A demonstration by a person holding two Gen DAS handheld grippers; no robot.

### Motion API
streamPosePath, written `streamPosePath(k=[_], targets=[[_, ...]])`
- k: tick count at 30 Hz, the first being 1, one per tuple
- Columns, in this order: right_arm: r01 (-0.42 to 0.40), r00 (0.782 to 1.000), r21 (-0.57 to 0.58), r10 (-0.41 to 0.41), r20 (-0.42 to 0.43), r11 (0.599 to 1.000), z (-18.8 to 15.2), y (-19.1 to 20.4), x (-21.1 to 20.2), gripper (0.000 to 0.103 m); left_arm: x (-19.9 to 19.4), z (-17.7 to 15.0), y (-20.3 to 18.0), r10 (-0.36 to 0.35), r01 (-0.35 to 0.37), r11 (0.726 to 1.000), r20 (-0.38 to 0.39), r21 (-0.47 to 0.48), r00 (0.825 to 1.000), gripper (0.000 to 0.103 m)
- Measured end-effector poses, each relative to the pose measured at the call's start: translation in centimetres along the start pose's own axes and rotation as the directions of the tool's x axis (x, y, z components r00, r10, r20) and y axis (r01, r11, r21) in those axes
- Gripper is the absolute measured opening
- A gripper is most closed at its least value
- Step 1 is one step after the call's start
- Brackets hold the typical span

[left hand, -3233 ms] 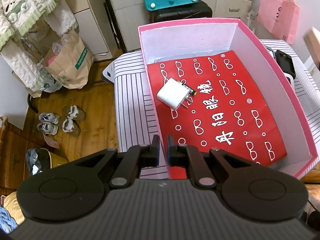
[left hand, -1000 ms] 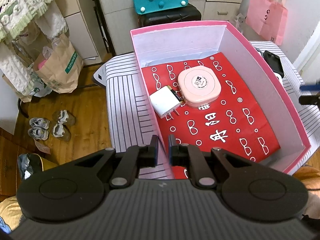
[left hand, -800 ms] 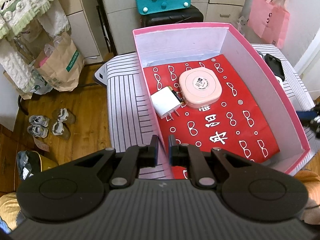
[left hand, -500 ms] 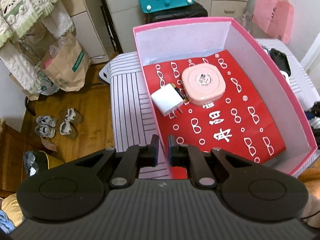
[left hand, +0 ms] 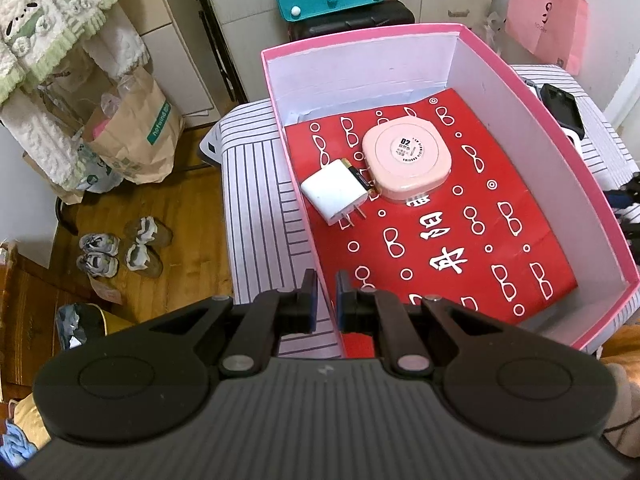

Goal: Organize rigid objects
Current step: 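Drop the yellow star clip into the box beside the pink case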

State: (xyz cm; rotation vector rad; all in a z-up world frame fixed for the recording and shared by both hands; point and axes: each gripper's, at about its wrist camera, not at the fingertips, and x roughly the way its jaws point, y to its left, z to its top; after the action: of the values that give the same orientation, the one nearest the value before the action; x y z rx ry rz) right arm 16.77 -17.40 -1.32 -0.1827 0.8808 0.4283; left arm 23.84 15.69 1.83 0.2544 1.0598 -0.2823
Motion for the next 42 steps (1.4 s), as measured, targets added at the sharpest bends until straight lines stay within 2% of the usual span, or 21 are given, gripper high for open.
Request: streamPosePath(k=[6, 10, 13, 16, 19, 24, 30, 32, 34, 38, 42], targets=[[0.005, 0.996, 0.009, -0.006, 0.088, 1.000, 2.1, 0.0, -3.4, 0.027, -0.2, -0.5, 0.5, -0.025, 0.026, 0.999, 0.032, -0.031, 0.999, 0.008], [-0.043, 0.988, -0.004, 0.043, 0.147, 0.999, 4.9, 0.1, -5.3, 0.027, -0.2, -0.6, 0.8, -0.027, 0.028, 0.999, 0.038, -0.036, 0.999, 0.008], [-0.104, 0.982, -0.057, 0.111, 0.152, 0.993, 7.6, 1.0, -5.4, 0.027, -0.2, -0.6, 0.9, -0.023, 0.024, 0.999, 0.032, -0.021, 0.999, 0.008], [-0.154, 0.980, -0.132, 0.168, 0.106, 0.979, 10.6, 2.5, -3.5, 0.027, -0.1, -0.1, 1.1, -0.045, 0.045, 0.999, 0.007, -0.017, 0.999, 0.009], [-0.147, 0.986, -0.230, 0.160, 0.039, 0.962, 12.7, 4.5, -0.6, 0.027, 0.2, 0.6, 1.0, -0.054, 0.054, 0.999, -0.021, -0.009, 0.998, 0.009], [-0.070, 0.997, -0.368, 0.049, -0.067, 0.927, 14.7, 6.6, 5.1, 0.027, 0.2, 0.3, 0.7, -0.043, 0.043, 0.999, -0.012, -0.004, 0.999, 0.009], [-0.048, 0.985, -0.486, -0.040, -0.170, 0.872, 15.1, 7.7, 9.1, 0.027, 0.0, 0.3, 0.7, -0.040, 0.040, 0.999, -0.002, -0.027, 0.999, 0.008], [-0.055, 0.985, -0.463, -0.028, -0.170, 0.885, 15.3, 7.2, 9.1, 0.032, 0.0, 0.3, 0.8, -0.042, 0.041, 0.998, -0.003, -0.037, 0.999, 0.009], [-0.083, 0.988, -0.378, 0.027, -0.150, 0.922, 15.8, 6.0, 8.0, 0.043, 0.0, 0.2, 1.0, -0.050, 0.050, 0.997, 0.002, -0.053, 0.999, 0.009], [-0.189, 0.982, -0.146, 0.186, -0.035, 0.971, 15.9, 1.6, 3.7, 0.044, 0.0, 0.1, 1.4, -0.064, 0.065, 0.994, 0.013, -0.085, 0.998, 0.009], [-0.238, 0.971, -0.011, 0.238, 0.031, 0.971, 14.0, -2.1, -0.3, 0.045, 0.0, 0.1, 1.6, -0.069, 0.070, 0.992, 0.015, -0.107, 0.998, 0.009]])
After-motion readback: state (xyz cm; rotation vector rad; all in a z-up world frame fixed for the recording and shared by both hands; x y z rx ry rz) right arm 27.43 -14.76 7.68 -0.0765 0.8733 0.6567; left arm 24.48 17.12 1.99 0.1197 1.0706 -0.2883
